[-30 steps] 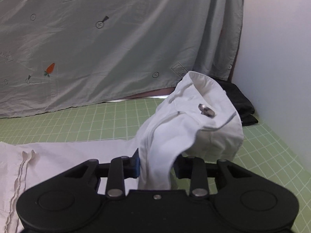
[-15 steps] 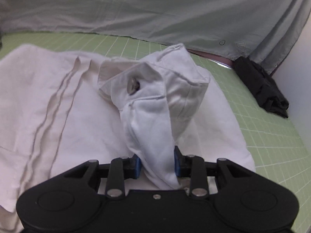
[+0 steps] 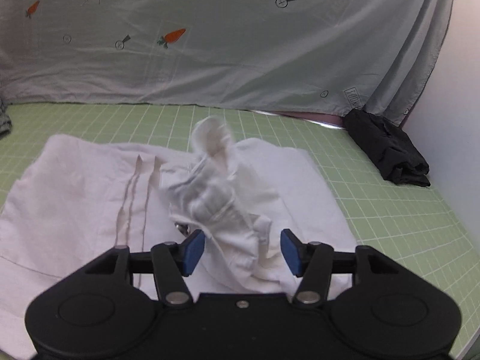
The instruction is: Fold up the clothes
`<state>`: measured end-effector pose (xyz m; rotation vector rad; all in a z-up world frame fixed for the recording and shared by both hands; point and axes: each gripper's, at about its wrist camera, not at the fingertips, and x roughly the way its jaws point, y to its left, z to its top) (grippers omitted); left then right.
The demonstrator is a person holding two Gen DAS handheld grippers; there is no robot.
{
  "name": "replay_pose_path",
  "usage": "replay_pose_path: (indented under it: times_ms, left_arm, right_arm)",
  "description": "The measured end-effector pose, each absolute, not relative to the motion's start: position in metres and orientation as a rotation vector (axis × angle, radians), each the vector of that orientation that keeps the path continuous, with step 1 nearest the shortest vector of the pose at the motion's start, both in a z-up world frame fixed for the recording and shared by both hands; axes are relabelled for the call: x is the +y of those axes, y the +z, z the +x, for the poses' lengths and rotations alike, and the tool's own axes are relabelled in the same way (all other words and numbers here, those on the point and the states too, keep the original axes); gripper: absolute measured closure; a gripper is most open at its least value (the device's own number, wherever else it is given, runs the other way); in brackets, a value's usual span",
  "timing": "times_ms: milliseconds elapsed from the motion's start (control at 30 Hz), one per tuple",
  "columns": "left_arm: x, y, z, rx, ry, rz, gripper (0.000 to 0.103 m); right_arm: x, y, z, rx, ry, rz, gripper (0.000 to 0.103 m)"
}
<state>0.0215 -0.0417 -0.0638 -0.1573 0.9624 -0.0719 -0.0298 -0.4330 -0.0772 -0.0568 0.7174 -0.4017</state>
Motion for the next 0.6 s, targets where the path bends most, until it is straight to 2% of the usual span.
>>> replay_pose_path:
  times_ms: [167,300,500,600]
  left_arm:
    - [-0.041,-0.065,0.025,0.967,-0.078,-0.151,0.0]
    - [-0.041,-0.068,0.027,0.978,-0.085,-0.141,0.0]
    - [-0.04,-0.067,0.029,0.978,-0.079,-0.125,0.0]
    - [-0.04,-0.067,0.03,0.98,-0.078,-0.129,0.0]
  right_arm:
    - [-0.448,-0.055,-0.031,0.609,-0.544,0.029,0.045]
    - [-0.461,-0.078,-0.012,0.689,-0.573,0.013,0.043]
    - [-0.439,-0.139,0.009,0.882,-0.513,-0.002,0.034]
    - [-0.432,-0.141,0.008,0.875,-0.529,-0.036,0.034]
